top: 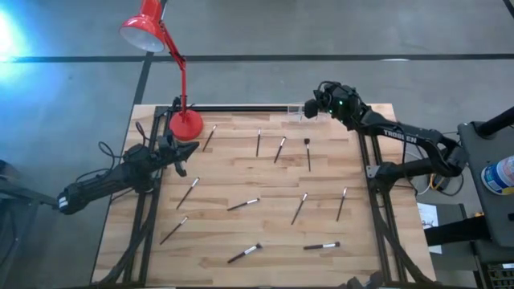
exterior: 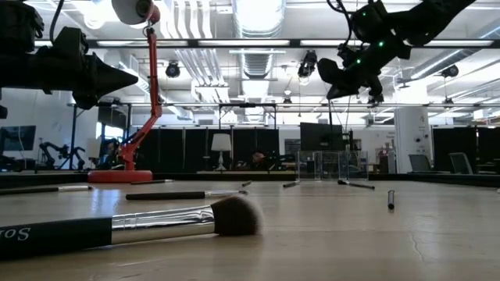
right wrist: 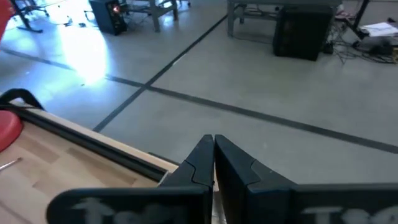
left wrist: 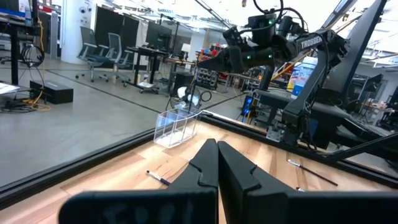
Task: Put items in baskets/containers
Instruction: Put the eyeshadow brush into the transparent organizer
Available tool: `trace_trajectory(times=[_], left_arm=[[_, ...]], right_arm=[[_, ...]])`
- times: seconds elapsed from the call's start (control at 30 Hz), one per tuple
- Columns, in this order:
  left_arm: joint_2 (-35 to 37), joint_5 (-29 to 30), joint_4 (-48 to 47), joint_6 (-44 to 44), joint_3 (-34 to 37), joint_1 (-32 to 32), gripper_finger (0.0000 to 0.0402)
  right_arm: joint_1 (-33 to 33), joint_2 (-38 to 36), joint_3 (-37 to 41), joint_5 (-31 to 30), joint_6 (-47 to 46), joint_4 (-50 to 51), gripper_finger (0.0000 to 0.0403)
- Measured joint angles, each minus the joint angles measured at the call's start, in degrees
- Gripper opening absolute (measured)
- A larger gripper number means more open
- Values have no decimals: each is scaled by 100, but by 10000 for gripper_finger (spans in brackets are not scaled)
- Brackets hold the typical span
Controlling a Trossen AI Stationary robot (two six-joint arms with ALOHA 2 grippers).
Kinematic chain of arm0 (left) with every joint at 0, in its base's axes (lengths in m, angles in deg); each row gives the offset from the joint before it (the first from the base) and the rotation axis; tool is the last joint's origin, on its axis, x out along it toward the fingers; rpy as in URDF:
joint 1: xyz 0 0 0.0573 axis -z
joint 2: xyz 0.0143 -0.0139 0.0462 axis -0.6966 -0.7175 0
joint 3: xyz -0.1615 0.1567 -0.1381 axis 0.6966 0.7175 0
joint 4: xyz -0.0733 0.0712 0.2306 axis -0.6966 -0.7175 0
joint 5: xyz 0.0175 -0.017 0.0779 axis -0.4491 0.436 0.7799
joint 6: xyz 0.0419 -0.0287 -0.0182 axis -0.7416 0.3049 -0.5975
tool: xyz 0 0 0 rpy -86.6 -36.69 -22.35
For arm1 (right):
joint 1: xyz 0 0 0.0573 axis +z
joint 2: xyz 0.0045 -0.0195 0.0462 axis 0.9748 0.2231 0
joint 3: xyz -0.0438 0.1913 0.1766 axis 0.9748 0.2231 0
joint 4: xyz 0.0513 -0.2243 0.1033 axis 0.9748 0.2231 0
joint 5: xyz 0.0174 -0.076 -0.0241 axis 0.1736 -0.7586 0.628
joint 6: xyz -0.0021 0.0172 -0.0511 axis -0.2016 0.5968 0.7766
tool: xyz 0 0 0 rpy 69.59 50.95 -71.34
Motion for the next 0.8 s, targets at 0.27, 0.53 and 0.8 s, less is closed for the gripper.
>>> trace_trajectory(times=[0.27, 0.53, 0.8], left_arm=[[2, 0, 0, 87, 0, 0, 0], [1, -2, 2, 94, 0, 0, 0], [2, -5, -45, 96, 0, 0, 0]], right_arm=[[-175, 415, -1, 107, -258, -40, 8], [-344, 1018, 2, 605, -861, -135, 8], [-839, 1314, 2, 945, -1070, -160, 8]])
